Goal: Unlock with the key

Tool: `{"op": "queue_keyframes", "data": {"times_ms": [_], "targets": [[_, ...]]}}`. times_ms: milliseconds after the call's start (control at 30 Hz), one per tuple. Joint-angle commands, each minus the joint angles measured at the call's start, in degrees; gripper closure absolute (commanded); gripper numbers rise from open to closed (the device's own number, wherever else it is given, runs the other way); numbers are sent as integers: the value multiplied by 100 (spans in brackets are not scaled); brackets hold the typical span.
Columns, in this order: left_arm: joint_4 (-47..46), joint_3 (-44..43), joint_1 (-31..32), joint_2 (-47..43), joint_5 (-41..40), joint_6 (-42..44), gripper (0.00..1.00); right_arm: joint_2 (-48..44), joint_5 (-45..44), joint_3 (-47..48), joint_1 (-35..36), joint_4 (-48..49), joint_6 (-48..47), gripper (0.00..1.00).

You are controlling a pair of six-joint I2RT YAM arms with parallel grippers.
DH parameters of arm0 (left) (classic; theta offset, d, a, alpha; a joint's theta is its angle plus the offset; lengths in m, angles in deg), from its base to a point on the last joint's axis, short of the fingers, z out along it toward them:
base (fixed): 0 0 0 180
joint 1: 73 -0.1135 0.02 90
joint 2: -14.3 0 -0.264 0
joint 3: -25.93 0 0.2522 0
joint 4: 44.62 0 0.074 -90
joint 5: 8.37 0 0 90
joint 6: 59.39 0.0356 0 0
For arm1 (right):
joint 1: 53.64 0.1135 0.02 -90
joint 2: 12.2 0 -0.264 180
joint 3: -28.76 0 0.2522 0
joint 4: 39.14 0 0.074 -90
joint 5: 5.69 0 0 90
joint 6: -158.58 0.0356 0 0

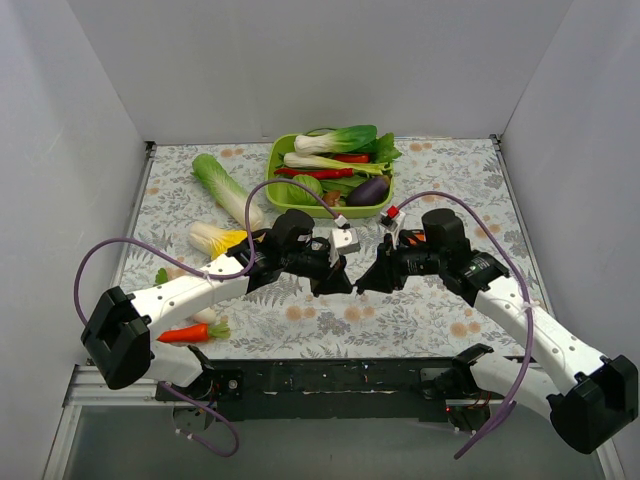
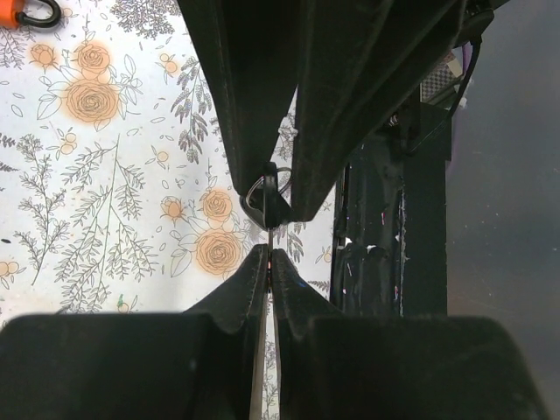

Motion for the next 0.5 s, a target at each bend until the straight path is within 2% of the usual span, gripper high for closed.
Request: {"op": "queue_keyframes", "data": {"times_ms": [0,67,100,200,267,300,367,400,467], "targets": [[15,-226,-19,-219,85,90,100,9,266,-129,9,358,-12,69],[42,-226,-19,-228,120,108,100,18,284,-155,9,384,-21,73],[33,-226,-19,-228,129,99,100,18,293,-155,9,393,-3,82],[42,-261,-19,-210,103,47,100,18,372,-225,9,569,137,99],[-2,-296,-37,-228,-38,-84,100,-26,381,-348,1,875,277,99],[-37,-297,-45,-245,-125,-146,93,-44,381,-409,9,1007,365,99],[-230,-236,-177,-368,-188,-383,69,-175,128,-594,1,1428,699,99],[-326,-200,-256,-430,-170,-480,43,-228,56,-690,1,1578,787,99],[-608,-130,-502,-535,-22,-665,29,-404,-128,-831,9,2104,1138,99]]}}
